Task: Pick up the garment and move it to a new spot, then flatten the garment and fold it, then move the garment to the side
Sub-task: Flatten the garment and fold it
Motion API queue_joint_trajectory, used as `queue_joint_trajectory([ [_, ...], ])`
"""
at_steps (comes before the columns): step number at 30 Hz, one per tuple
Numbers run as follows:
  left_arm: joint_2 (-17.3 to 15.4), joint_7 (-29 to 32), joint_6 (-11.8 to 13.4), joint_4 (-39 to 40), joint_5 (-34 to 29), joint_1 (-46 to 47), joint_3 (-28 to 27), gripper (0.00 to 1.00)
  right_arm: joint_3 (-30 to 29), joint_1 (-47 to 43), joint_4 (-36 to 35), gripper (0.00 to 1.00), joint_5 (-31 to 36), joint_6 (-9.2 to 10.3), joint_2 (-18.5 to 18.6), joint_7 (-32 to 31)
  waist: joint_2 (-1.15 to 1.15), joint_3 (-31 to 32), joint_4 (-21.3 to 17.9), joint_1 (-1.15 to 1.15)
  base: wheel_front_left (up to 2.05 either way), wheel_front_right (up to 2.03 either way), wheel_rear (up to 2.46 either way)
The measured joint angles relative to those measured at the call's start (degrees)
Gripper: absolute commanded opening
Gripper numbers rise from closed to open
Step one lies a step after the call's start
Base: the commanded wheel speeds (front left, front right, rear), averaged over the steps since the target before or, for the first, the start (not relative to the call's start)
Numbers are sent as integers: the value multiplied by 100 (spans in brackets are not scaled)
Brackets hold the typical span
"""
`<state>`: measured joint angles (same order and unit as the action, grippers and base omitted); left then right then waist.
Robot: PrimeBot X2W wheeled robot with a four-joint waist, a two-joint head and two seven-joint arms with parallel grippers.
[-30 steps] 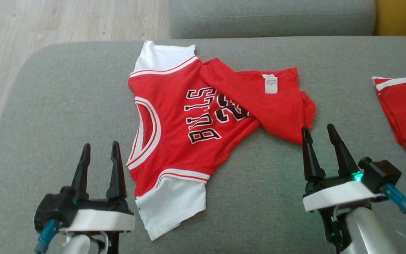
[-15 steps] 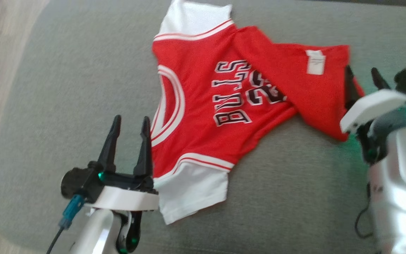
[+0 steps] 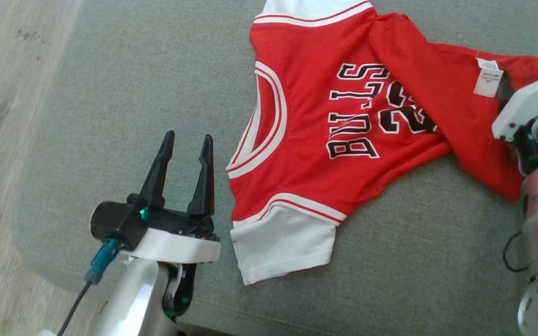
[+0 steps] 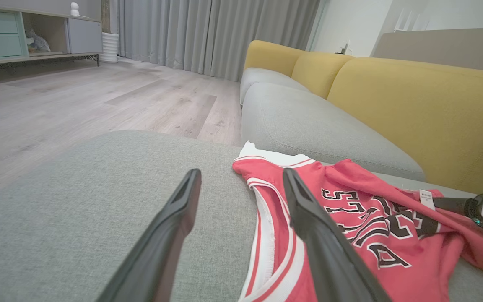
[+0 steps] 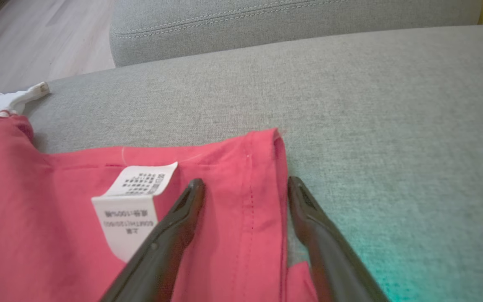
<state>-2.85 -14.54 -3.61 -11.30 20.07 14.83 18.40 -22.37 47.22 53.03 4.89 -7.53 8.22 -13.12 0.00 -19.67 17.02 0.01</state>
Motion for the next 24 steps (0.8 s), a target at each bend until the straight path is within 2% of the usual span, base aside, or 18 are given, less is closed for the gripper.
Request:
queue_joint_trajectory([
  [1,1,0,-1,0,0,0,-2,100,3,66,85,29,25,0,10,26,0,1,9,0,0,0,0],
  [2,4,0,-1,0,-1,0,-8,100,31,108,172,0,21,0,8,110,0,12,11,0,0,0,0],
  [5,12,0,-1,0,-51,-2,-64,100,381,142,371,0,-91,0,-52,475,0,81,-25,0,0,0,0],
  [13,19,-1,-46,10,-144,-65,-238,100,2197,130,205,0,-750,0,-153,1986,0,461,-269,-1,0,0,0],
  [18,18,-1,-46,21,-199,-343,-382,100,3548,-27,-468,0,-1247,0,-180,2397,0,806,-480,-2,0,0,0],
  [24,16,-1,-45,56,-249,-552,-414,100,4681,-305,-1584,0,-1705,0,-15,2362,0,1188,-676,-2,0,0,0],
])
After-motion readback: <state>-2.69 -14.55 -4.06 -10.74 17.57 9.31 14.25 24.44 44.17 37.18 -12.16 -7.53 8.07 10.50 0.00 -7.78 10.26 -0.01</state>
